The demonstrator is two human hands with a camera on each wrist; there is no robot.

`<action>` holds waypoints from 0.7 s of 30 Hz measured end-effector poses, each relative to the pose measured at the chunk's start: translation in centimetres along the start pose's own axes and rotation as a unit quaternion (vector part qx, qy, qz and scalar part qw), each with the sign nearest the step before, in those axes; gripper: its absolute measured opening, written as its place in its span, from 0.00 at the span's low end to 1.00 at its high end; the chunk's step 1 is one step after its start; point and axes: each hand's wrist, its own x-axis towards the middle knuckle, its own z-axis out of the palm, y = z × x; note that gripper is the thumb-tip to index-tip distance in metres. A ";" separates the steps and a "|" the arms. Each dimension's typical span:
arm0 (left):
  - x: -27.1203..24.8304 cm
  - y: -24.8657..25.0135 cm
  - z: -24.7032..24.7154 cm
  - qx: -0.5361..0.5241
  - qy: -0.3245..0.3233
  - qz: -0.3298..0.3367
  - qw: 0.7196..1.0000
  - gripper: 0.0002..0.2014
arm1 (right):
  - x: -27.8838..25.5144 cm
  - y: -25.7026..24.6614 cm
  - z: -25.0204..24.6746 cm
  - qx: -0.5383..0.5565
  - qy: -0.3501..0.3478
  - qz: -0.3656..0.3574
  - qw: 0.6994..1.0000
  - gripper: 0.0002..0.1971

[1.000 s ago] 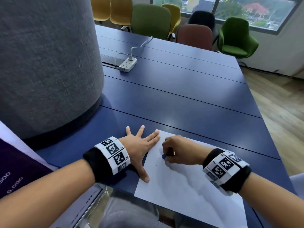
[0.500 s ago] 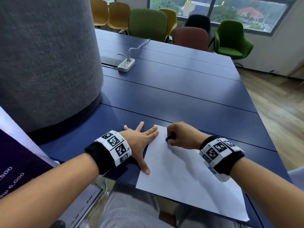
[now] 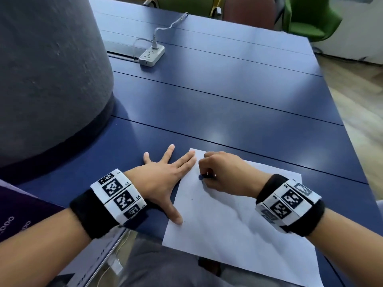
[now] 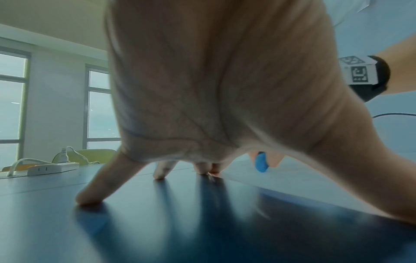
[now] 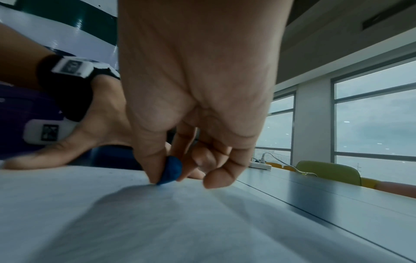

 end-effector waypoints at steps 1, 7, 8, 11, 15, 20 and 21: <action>0.0 0.0 -0.1 0.002 -0.003 -0.002 1.000 0.75 | -0.4 -0.2 0.2 0.015 -0.018 -0.016 1.000 0.05; -0.3 0.2 -0.4 -0.005 -0.018 -0.007 1.000 0.75 | -0.9 -0.1 -0.1 0.023 -0.017 0.017 0.999 0.08; -0.3 0.2 -0.4 -0.008 -0.016 -0.007 1.000 0.75 | -0.7 0.2 -0.2 0.025 -0.003 0.027 0.999 0.08; -0.3 0.2 -0.3 -0.008 -0.012 -0.012 1.000 0.75 | -0.9 0.3 -0.2 0.049 0.004 0.028 0.998 0.07; -0.2 0.0 -0.1 -0.012 -0.011 -0.010 1.000 0.75 | -1.2 0.0 -0.1 0.033 -0.002 0.027 0.999 0.07; -0.3 -0.2 0.1 -0.018 -0.007 -0.003 1.000 0.75 | -0.7 -0.2 -0.2 0.005 0.001 0.027 1.000 0.06; -0.3 -0.2 0.1 -0.018 -0.007 -0.002 1.000 0.75 | -0.8 -0.4 -0.1 0.008 -0.010 0.015 1.000 0.06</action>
